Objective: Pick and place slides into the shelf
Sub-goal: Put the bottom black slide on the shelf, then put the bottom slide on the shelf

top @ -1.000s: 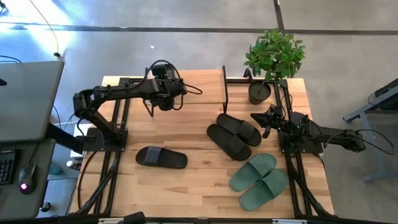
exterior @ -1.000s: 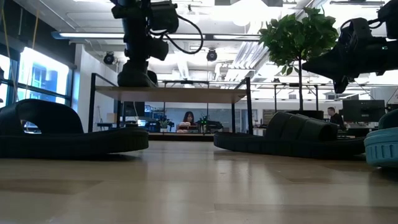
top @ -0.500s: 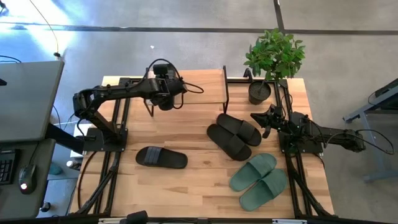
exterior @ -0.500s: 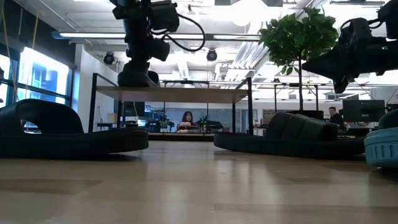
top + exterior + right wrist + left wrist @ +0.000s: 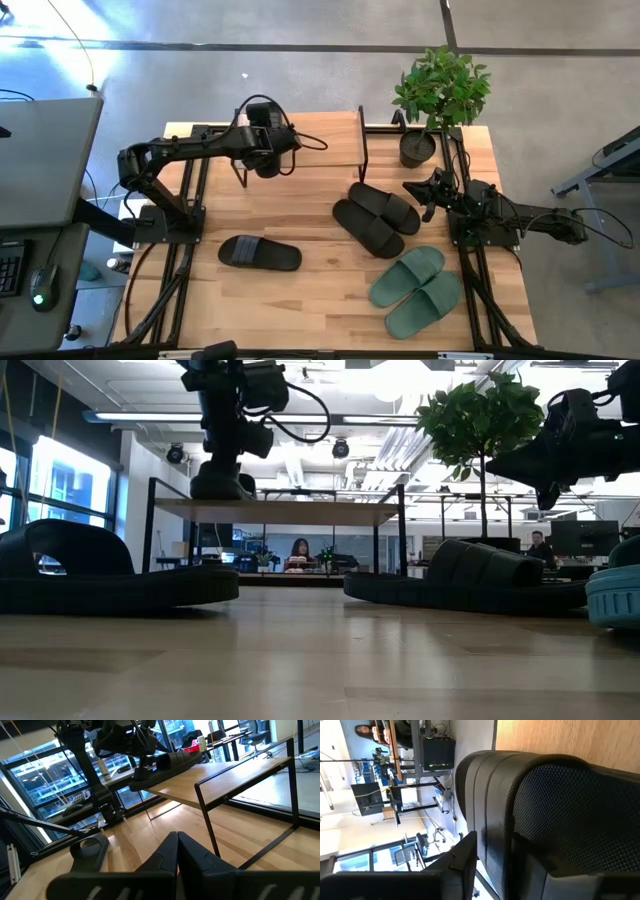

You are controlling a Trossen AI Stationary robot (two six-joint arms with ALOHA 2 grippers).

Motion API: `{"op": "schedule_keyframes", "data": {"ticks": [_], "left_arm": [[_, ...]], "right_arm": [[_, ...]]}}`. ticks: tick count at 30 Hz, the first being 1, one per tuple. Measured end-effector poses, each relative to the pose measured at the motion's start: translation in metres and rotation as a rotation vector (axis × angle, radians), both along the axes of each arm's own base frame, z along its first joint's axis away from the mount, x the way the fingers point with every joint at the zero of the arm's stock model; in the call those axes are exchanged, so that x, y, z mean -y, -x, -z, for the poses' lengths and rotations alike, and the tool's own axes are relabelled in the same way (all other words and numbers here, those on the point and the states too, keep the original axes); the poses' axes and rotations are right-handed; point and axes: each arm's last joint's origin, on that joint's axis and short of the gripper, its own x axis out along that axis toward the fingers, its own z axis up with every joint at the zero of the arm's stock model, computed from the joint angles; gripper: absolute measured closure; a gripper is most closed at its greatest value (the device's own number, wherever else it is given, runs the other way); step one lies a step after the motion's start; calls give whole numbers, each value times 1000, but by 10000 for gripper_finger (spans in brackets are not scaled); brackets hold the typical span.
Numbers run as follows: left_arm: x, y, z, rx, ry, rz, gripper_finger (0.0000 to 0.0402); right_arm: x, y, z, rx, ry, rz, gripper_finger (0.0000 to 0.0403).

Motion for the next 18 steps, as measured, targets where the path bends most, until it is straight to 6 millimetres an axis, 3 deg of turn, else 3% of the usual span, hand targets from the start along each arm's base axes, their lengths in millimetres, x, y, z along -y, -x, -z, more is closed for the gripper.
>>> {"op": "schedule_keyframes", "data": {"ticks": [12, 18], "left_arm": [[0, 0, 1, 23, 22, 1, 215], [2, 3, -11, 37, 25, 4, 170]], "right_arm": [[0, 0, 0, -1, 3, 0, 402], [0, 0, 0, -1, 3, 0, 402]]}}
